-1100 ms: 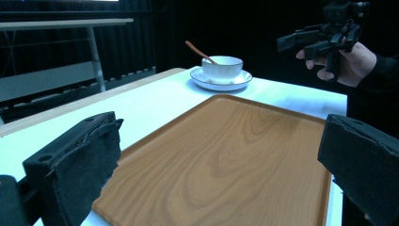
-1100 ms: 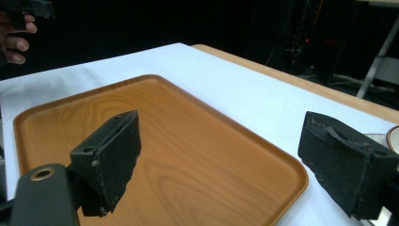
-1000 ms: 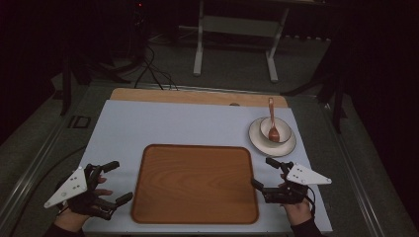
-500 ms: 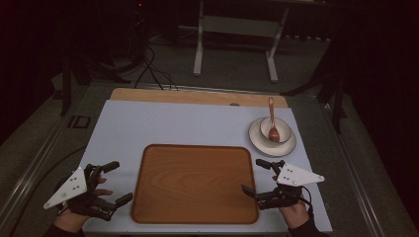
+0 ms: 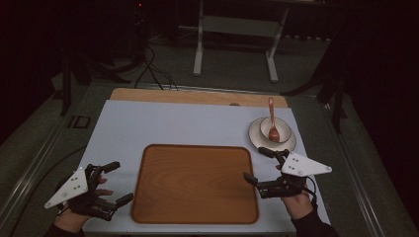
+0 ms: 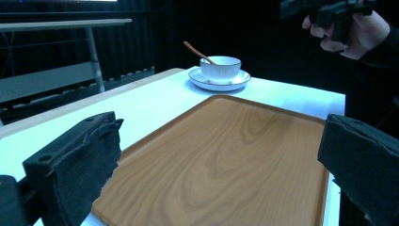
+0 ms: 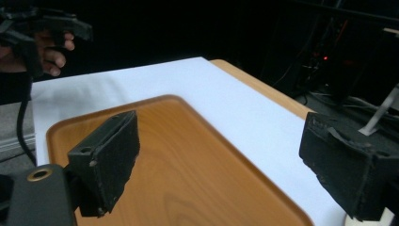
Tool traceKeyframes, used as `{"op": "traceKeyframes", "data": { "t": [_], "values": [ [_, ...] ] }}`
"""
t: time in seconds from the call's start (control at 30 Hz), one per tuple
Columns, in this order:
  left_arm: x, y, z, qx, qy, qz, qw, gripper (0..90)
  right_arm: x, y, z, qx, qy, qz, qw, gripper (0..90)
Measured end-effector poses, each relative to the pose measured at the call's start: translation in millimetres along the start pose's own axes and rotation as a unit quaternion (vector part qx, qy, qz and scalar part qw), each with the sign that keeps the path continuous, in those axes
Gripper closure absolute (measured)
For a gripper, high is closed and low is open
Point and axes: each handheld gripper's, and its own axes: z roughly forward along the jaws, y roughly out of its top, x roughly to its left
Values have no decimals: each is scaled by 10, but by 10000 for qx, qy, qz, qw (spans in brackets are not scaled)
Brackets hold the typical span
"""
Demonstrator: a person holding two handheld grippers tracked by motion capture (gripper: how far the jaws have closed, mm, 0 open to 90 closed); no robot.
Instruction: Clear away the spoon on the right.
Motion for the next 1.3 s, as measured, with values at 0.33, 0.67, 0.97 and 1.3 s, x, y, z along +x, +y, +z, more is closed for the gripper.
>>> {"op": "traceKeyframes", "data": {
  "t": [0.33,0.67,0.97,1.3],
  "values": [
    [4,-2,1,-4,-12,-7,10000,0,-318,205,-40,-185,-272,109,9994,132],
    [2,-5,5,-6,-36,-14,10000,0,-601,429,27,-216,-518,115,9984,131],
    [1,-9,5,15,-43,-5,10000,0,-910,516,180,-96,-877,241,9958,157],
    [8,-17,6,28,-46,-17,10000,0,-1246,452,339,2,-1264,716,9894,127]
  ]
}}
